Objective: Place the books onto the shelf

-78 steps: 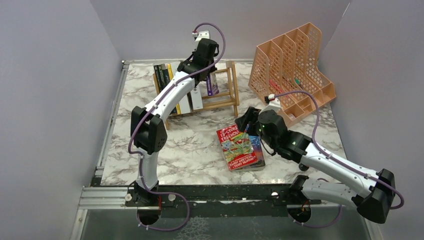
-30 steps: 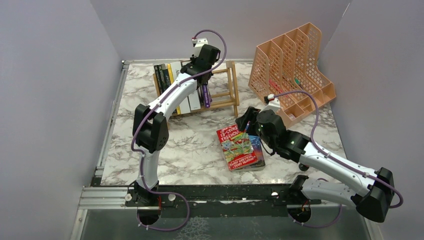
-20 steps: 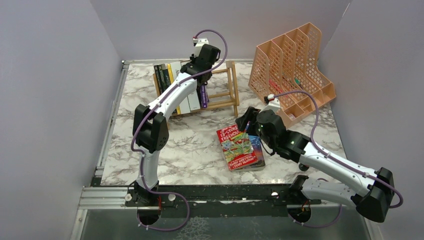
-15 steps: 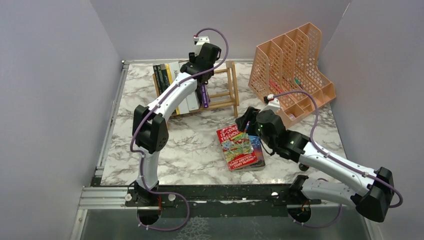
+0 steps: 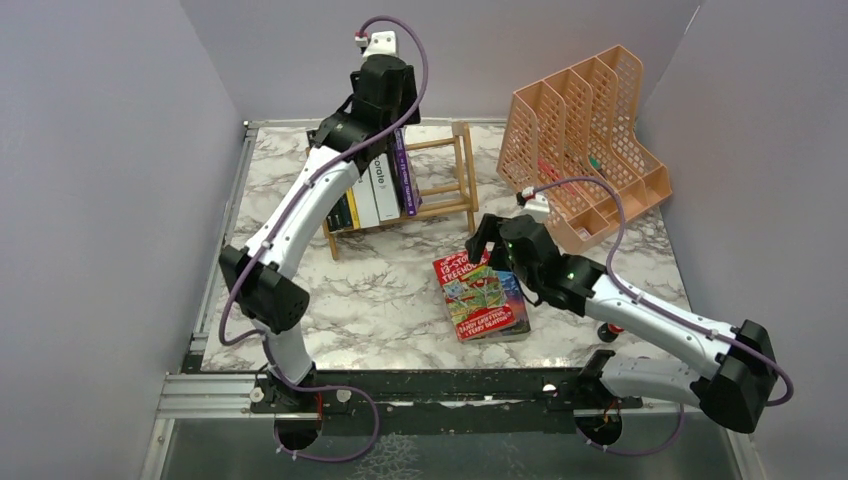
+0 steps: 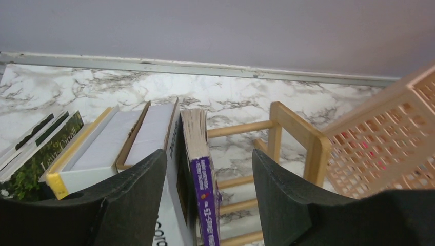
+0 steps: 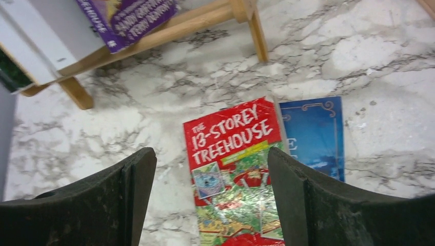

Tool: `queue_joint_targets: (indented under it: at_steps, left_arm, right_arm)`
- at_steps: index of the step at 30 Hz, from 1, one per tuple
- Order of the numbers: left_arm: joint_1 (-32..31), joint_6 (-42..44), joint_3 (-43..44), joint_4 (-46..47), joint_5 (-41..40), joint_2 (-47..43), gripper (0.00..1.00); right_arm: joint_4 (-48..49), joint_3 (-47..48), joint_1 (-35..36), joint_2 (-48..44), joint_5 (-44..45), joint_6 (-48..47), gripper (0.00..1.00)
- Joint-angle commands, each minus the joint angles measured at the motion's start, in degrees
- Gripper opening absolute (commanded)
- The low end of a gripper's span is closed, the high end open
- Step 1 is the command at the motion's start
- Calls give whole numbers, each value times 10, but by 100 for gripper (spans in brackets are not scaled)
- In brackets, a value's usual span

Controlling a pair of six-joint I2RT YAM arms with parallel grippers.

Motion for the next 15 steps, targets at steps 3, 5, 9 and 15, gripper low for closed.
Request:
queue_joint_targets:
  at_steps: [3,5,9,15]
  left_arm:
    - [0,16,-103,-5,170,-115,68]
    - [0,13,-161,0,222,-149,75]
    - [0,-1,-295,28,336,-221,92]
    - [-3,-78,-489,135,434,-322,96]
  right_arm:
    - [-38,42,-103,70,-94,-55,87]
    - [-33,39,-135,89,-141,-70,88]
    - [-29,30,-160,124,-197,-96,88]
    - [-13,13,-186,178,-308,-106,89]
